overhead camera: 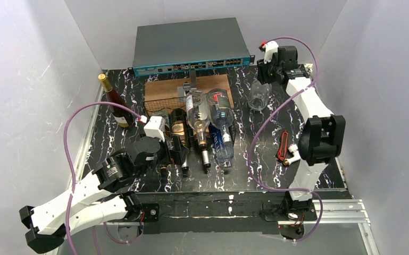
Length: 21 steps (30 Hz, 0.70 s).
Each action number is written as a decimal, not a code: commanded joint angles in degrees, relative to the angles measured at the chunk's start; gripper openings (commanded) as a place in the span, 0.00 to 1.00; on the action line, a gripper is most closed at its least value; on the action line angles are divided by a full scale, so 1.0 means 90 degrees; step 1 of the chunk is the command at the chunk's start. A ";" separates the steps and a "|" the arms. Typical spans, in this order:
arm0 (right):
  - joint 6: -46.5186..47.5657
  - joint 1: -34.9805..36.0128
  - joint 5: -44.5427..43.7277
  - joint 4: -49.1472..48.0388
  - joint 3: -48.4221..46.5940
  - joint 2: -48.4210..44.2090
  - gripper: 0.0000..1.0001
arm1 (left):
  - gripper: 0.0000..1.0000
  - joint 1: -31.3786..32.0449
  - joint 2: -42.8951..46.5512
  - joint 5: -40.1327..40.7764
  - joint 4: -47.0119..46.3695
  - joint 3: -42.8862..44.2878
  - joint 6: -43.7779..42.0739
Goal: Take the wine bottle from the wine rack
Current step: Move the wine bottle to the center of the board.
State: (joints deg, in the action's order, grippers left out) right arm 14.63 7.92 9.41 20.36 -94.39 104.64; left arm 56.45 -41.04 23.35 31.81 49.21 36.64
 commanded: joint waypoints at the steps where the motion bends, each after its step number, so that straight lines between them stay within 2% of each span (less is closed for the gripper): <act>1: -0.0417 -0.0031 -0.0384 -0.1432 -0.1119 0.0405 0.01 | 0.99 -0.0019 0.0072 0.0297 0.0122 0.0099 -0.0053; 8: -0.0704 -0.0031 -0.0384 -0.1461 -0.2069 0.1349 0.02 | 1.00 -0.0022 0.0081 0.0311 0.0073 0.0152 -0.0056; 15: -0.0788 -0.0031 -0.0276 -0.1515 -0.2205 0.1607 0.33 | 0.99 -0.0019 0.0179 0.0072 -0.0355 -0.0028 0.0149; 17: -0.0804 -0.0031 -0.0255 -0.1501 -0.2217 0.1580 0.40 | 0.99 -0.0022 0.0116 -0.0021 -0.0393 -0.0005 0.0175; 18: -0.0832 -0.0031 -0.0236 -0.1472 -0.2195 0.1472 0.49 | 0.99 -0.0019 0.0005 -0.0123 -0.0419 0.0045 0.0193; 21: -0.0904 -0.0055 -0.0221 -0.1464 -0.2086 0.1247 0.60 | 0.99 -0.0019 -0.0068 -0.0253 -0.0469 0.0072 0.0245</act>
State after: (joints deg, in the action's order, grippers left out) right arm 7.31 7.62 6.59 12.99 -110.21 119.48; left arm 56.45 -40.71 22.41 28.86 49.21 37.98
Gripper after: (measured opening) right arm 0.536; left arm 0.992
